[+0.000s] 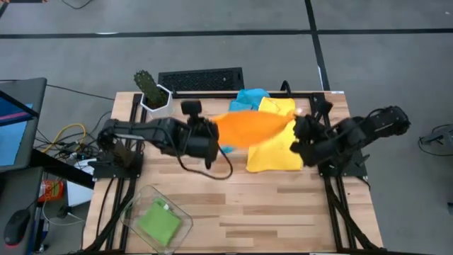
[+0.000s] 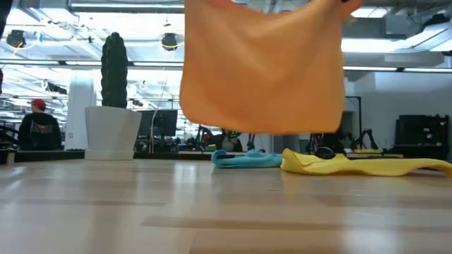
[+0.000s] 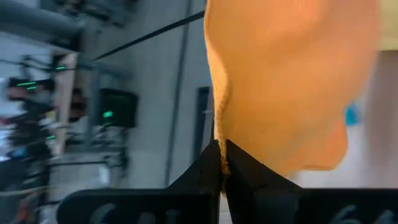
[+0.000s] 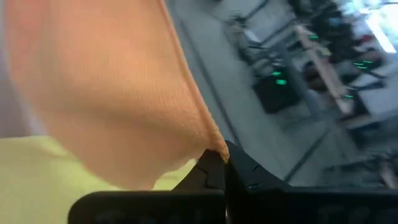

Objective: Fold microfiber towels
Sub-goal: Fold the orange microfiber towel

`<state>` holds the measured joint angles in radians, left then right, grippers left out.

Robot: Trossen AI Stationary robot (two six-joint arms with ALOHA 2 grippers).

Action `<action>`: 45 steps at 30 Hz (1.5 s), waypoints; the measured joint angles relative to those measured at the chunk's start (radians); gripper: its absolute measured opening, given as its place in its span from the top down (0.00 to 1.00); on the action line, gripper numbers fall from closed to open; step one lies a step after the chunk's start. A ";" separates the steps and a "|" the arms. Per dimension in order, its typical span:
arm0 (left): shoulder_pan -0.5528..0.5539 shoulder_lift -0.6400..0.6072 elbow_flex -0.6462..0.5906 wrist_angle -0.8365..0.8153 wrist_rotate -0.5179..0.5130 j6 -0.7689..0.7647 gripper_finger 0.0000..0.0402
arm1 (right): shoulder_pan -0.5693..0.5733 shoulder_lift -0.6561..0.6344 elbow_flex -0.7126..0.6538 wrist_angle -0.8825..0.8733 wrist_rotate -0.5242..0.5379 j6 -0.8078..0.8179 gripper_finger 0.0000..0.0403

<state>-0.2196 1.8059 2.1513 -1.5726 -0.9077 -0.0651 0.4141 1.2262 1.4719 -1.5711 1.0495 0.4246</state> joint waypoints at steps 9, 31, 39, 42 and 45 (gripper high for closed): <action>0.028 -0.010 -0.032 0.018 0.123 -0.049 1.00 | 0.047 -0.022 -0.091 0.006 -0.168 0.154 0.98; -0.502 -0.005 -0.621 0.514 0.454 -0.724 1.00 | 0.683 0.338 -0.340 0.651 -0.452 0.754 0.98; -0.535 -0.005 -0.673 0.628 0.518 -0.855 1.00 | 0.684 0.417 -0.340 0.750 -0.569 0.763 0.98; -0.535 -0.005 -0.699 0.629 0.520 -0.872 1.00 | 0.682 0.402 -0.339 0.726 -0.561 0.757 0.98; -0.525 -0.006 -0.735 0.632 0.511 -0.873 1.00 | 0.659 0.370 -0.337 0.656 -0.544 0.754 0.98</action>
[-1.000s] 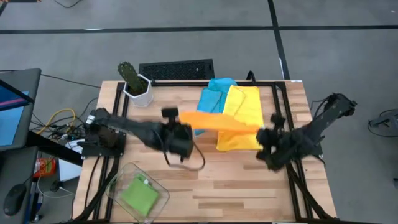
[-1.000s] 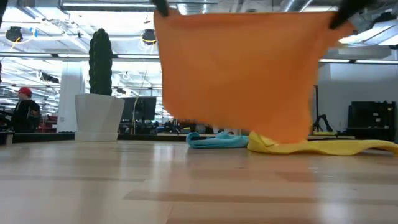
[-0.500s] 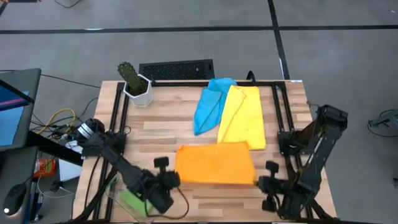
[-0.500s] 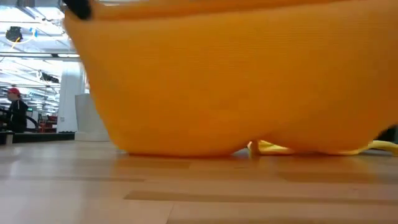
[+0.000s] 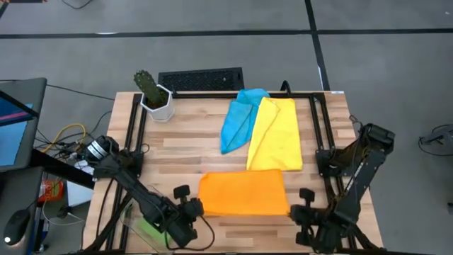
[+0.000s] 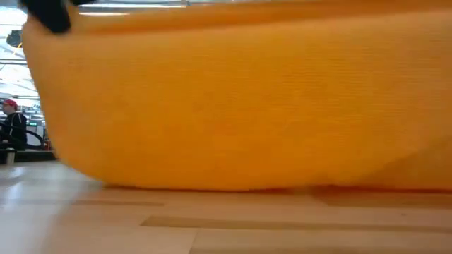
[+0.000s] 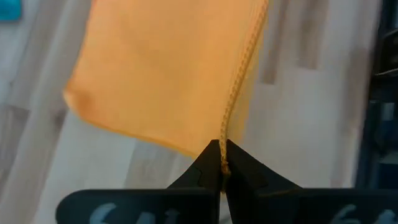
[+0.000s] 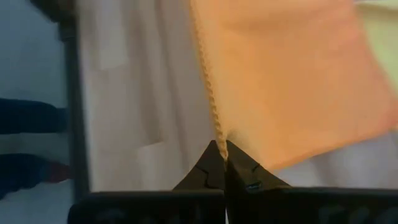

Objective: Fold microfiber towels
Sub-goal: Fold the orange microfiber towel

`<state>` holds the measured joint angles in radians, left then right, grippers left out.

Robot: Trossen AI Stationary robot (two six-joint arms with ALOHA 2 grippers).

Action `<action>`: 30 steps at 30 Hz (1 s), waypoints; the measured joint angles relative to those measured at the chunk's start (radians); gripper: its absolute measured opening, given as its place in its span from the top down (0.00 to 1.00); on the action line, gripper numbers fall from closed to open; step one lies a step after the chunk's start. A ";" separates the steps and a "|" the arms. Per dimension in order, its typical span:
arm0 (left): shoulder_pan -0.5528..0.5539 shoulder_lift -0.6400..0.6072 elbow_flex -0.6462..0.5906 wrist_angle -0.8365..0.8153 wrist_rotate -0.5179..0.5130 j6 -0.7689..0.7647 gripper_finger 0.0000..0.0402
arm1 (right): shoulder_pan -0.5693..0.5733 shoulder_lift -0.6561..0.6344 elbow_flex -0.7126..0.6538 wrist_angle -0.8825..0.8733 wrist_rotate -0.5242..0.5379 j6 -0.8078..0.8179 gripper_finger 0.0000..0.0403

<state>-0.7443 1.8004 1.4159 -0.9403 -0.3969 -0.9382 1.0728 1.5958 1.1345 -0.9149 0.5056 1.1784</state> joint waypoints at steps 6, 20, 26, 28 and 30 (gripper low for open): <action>0.067 0.000 -0.094 -0.002 0.001 -0.004 1.00 | -0.103 -0.029 0.000 -0.117 -0.031 -0.070 0.98; 0.187 0.000 -0.130 0.018 -0.038 0.173 1.00 | -0.283 -0.055 -0.155 -0.075 -0.164 -0.246 0.98; 0.219 0.000 -0.131 0.007 -0.060 0.222 1.00 | -0.351 -0.084 -0.237 0.000 -0.176 -0.308 0.98; 0.227 0.000 -0.144 0.023 -0.058 0.222 1.00 | -0.377 -0.086 -0.252 0.025 -0.180 -0.338 0.98; 0.232 0.001 -0.164 0.030 -0.053 0.209 1.00 | -0.401 -0.086 -0.258 0.033 -0.182 -0.370 0.98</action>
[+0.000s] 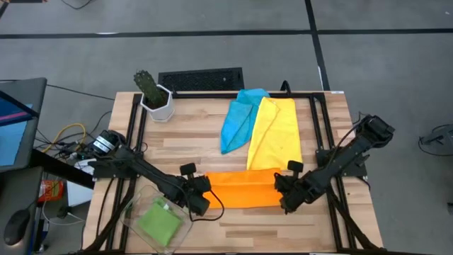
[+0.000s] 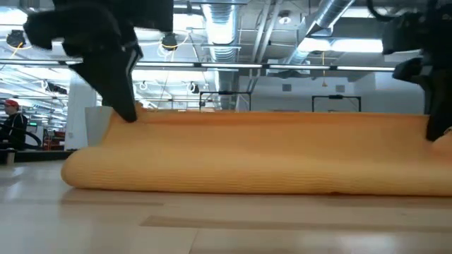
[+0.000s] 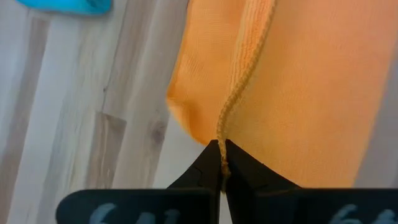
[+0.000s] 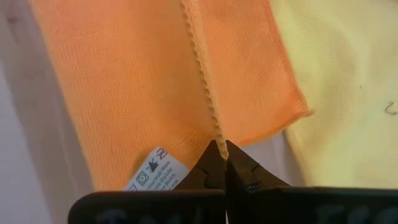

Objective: Fold microfiber towels
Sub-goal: Fold the orange microfiber towel

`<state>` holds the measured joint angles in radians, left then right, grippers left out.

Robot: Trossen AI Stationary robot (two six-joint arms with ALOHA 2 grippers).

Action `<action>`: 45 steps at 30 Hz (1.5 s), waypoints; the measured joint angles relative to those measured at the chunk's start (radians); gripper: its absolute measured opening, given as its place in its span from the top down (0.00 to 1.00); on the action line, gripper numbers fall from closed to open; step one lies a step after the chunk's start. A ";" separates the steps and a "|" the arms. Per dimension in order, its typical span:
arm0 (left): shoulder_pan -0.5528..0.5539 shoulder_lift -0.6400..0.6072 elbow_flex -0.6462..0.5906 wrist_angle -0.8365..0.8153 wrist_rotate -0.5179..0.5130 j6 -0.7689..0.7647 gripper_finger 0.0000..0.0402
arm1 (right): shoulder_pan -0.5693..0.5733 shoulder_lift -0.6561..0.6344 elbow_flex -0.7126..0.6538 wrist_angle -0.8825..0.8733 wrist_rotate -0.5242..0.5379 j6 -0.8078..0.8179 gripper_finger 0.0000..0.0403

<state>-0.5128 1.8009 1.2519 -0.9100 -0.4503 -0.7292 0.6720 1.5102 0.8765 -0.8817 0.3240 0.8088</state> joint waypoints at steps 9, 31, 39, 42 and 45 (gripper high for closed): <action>0.025 0.000 -0.059 0.064 0.001 -0.015 1.00 | -0.072 0.000 -0.007 0.002 -0.034 -0.085 0.97; 0.059 0.000 -0.060 0.098 -0.004 0.002 1.00 | -0.141 0.000 -0.077 0.053 -0.036 -0.084 0.89; 0.058 0.000 -0.060 0.126 0.031 -0.021 0.87 | -0.171 0.000 -0.077 0.053 -0.037 -0.084 0.70; 0.058 0.000 -0.060 0.126 0.039 -0.025 0.79 | -0.177 0.000 -0.077 0.053 -0.036 -0.084 0.62; 0.061 0.000 -0.060 0.123 0.050 -0.027 0.70 | -0.186 0.000 -0.077 0.052 -0.020 -0.084 0.56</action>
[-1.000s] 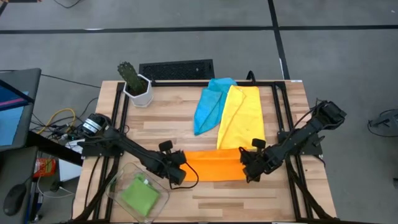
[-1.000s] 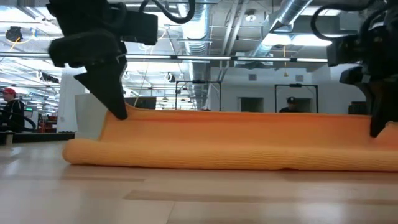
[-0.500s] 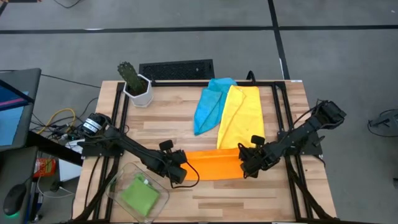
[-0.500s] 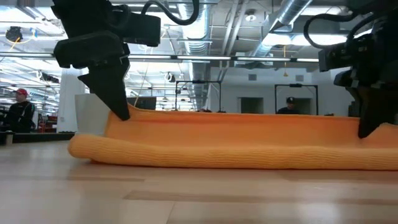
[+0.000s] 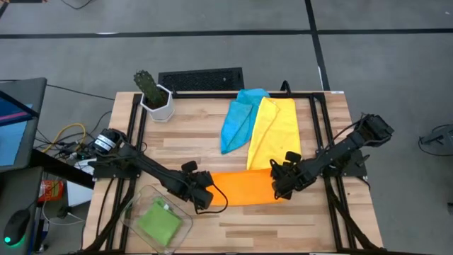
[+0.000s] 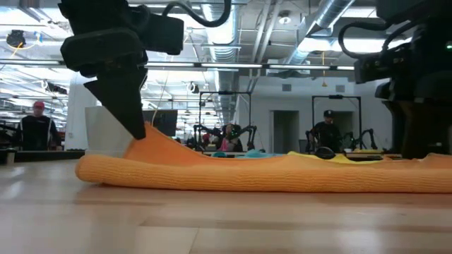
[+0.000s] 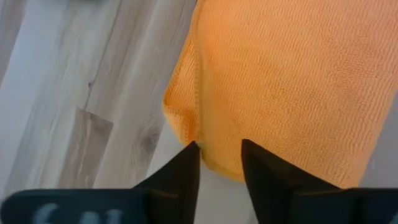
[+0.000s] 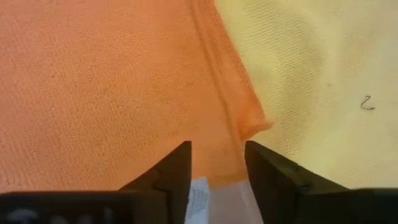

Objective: Fold microfiber towels
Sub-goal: Fold the orange microfiber towel

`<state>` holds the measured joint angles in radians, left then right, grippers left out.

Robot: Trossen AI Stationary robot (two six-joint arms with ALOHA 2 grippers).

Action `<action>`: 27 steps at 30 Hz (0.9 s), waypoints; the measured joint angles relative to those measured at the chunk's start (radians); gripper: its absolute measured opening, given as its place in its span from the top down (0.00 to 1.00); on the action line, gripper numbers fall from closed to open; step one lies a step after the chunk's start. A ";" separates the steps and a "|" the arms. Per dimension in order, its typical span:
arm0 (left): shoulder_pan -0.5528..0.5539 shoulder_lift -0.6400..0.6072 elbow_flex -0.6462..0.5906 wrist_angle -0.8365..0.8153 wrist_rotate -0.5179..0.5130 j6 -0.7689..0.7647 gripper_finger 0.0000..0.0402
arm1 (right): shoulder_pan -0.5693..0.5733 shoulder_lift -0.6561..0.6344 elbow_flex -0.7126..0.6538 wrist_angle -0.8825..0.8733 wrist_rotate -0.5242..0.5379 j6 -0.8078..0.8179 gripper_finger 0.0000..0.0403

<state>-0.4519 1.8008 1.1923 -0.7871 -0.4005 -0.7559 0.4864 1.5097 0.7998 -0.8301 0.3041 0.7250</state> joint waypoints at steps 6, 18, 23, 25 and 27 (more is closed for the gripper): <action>0.000 -0.061 0.000 -0.032 -0.006 -0.047 0.60 | -0.004 -0.089 0.015 -0.098 0.101 0.042 0.51; -0.008 -0.181 -0.148 0.697 -0.103 0.055 0.76 | 0.197 -0.422 -0.205 0.432 0.312 0.208 0.66; -0.010 -0.180 -0.310 0.854 -0.087 -0.024 0.91 | 0.330 -0.382 -0.317 0.662 0.308 0.296 0.85; -0.010 -0.179 -0.355 0.857 -0.113 -0.071 0.97 | 0.366 -0.345 -0.332 0.657 0.314 0.348 0.93; -0.011 -0.179 -0.391 0.868 -0.110 -0.110 0.99 | 0.393 -0.301 -0.333 0.660 0.318 0.383 0.97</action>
<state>-0.4629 1.6218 0.8017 0.0806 -0.5108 -0.8662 0.8794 1.2087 0.4664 -0.1699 0.6222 1.1085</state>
